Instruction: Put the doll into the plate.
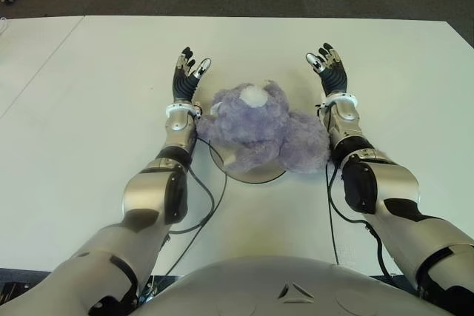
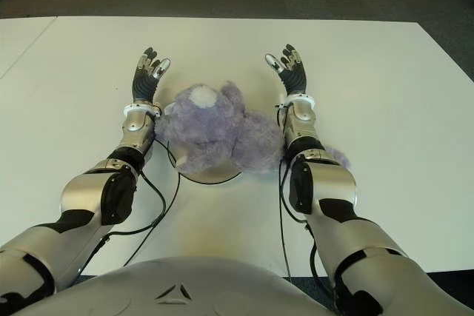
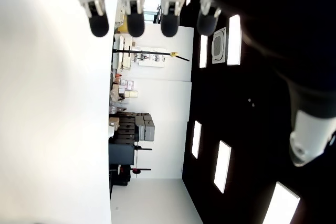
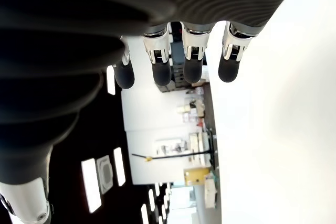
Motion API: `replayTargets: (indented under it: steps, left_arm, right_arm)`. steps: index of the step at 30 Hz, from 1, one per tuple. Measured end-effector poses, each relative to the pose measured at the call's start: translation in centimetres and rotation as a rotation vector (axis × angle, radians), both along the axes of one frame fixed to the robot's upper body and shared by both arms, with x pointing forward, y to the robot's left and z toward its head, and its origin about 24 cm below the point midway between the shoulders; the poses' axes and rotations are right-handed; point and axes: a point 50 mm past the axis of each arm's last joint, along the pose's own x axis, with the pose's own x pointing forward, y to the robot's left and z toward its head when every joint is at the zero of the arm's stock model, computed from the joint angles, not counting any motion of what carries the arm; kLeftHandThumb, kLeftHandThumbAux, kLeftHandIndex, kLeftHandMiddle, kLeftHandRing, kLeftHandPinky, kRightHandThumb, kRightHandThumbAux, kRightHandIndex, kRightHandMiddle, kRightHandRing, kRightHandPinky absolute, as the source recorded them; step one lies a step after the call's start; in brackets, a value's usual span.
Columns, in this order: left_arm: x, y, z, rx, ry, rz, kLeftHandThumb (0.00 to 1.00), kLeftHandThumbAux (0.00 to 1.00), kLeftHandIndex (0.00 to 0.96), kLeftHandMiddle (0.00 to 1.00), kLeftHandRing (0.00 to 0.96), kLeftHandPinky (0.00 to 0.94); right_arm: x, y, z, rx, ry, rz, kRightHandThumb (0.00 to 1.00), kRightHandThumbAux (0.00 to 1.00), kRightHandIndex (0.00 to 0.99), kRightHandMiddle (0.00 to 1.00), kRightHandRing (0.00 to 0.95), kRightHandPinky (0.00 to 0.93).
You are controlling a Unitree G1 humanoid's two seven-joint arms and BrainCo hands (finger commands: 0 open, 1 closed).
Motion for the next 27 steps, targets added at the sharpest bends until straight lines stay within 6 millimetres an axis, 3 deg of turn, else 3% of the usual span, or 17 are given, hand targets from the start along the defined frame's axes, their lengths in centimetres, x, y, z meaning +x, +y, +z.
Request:
replayTargets:
  steps: [16, 27]
  left_arm:
    - [-0.1, 0.1, -0.2, 0.001, 0.008, 0.001, 0.0, 0.563, 0.0, 0.0, 0.0, 0.0]
    - [-0.8, -0.2, -1.7, 0.003, 0.082, -0.004, 0.0, 0.549, 0.0, 0.0, 0.0, 0.007]
  right_arm:
    - [0.0, -1.8, 0.5, -0.027, -0.004, 0.033, 0.0, 0.688, 0.093, 0.086, 0.07, 0.079]
    - [-0.1, -1.0, -0.1, -0.021, 0.026, 0.064, 0.0, 0.692, 0.099, 0.093, 0.076, 0.079]
